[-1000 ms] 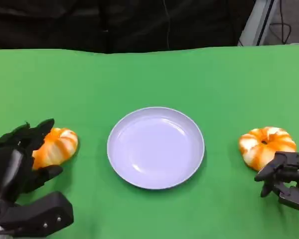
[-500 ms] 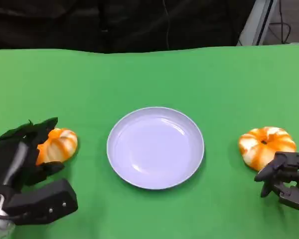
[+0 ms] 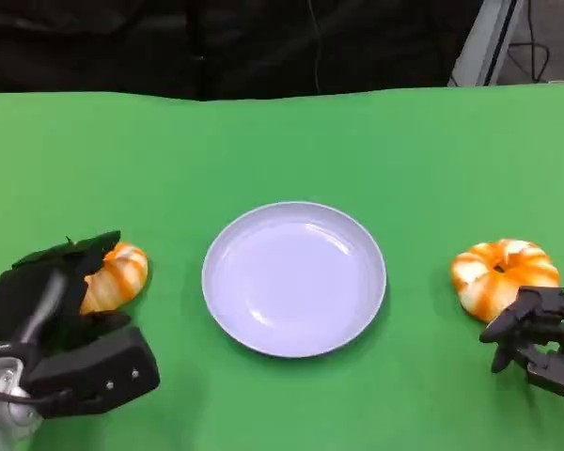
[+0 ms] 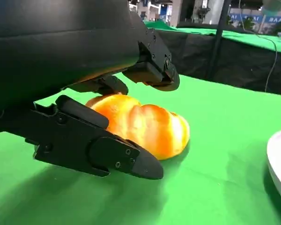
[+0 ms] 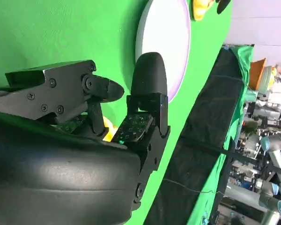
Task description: Grasp the bread from the table and place it into the plate.
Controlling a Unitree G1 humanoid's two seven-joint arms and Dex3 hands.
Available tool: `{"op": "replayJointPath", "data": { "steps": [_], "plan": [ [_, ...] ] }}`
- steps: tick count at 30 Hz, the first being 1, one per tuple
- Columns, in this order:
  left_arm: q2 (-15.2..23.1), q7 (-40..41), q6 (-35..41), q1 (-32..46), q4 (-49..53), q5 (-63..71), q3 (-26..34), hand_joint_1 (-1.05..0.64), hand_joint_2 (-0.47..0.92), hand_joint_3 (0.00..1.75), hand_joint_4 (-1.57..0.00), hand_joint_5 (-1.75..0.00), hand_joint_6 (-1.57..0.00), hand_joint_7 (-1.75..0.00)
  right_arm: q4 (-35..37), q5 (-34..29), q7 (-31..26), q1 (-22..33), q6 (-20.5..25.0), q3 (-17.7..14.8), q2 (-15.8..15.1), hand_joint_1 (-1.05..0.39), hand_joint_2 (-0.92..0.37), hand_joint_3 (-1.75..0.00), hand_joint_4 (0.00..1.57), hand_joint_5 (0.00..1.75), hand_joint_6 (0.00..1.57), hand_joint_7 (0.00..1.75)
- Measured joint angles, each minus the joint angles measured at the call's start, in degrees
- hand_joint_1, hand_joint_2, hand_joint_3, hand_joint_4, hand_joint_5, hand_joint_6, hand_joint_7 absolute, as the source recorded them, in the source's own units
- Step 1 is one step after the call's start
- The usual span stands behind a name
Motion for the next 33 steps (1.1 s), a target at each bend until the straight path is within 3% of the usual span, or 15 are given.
{"op": "replayJointPath", "data": {
  "steps": [5, 10, 24, 33],
  "plan": [
    [-0.41, -1.92, 0.92, -0.75, 1.22, -0.63, -0.39, -0.47, 0.88, 0.00, -0.44, 0.00, -0.44, 0.00, -0.01, -0.03, -0.34, 0.00, -0.12, 0.01, 0.02, 0.06, -0.91, -0.48, 0.86, 1.37, 0.97, 0.87],
    [-1.01, -3.36, 2.04, -1.68, 1.74, -0.92, -0.49, -0.23, 0.85, 0.00, -0.43, 0.00, -0.45, 0.00, -0.02, -0.02, -0.34, 0.00, -0.12, 0.01, 0.03, 0.06, -0.91, -0.48, 0.86, 1.37, 0.97, 0.87],
    [-1.07, -5.04, 2.75, -2.03, 2.42, -1.15, -0.88, -0.04, 0.89, 0.01, -0.41, 0.00, -0.45, 0.00, -0.02, 0.08, -0.15, 0.00, -0.17, 0.01, 0.06, 0.06, -0.90, -0.48, 0.86, 1.37, 0.97, 0.88],
    [-1.31, -5.06, 3.49, -2.33, 2.86, -1.18, -0.92, -0.11, 0.89, 0.00, -0.46, -0.01, -0.47, -0.01, -0.01, -0.01, -0.66, 0.00, -0.52, 0.02, 0.06, 0.07, -0.90, -0.49, 0.87, 1.36, 0.96, 0.88]
  ]
}}
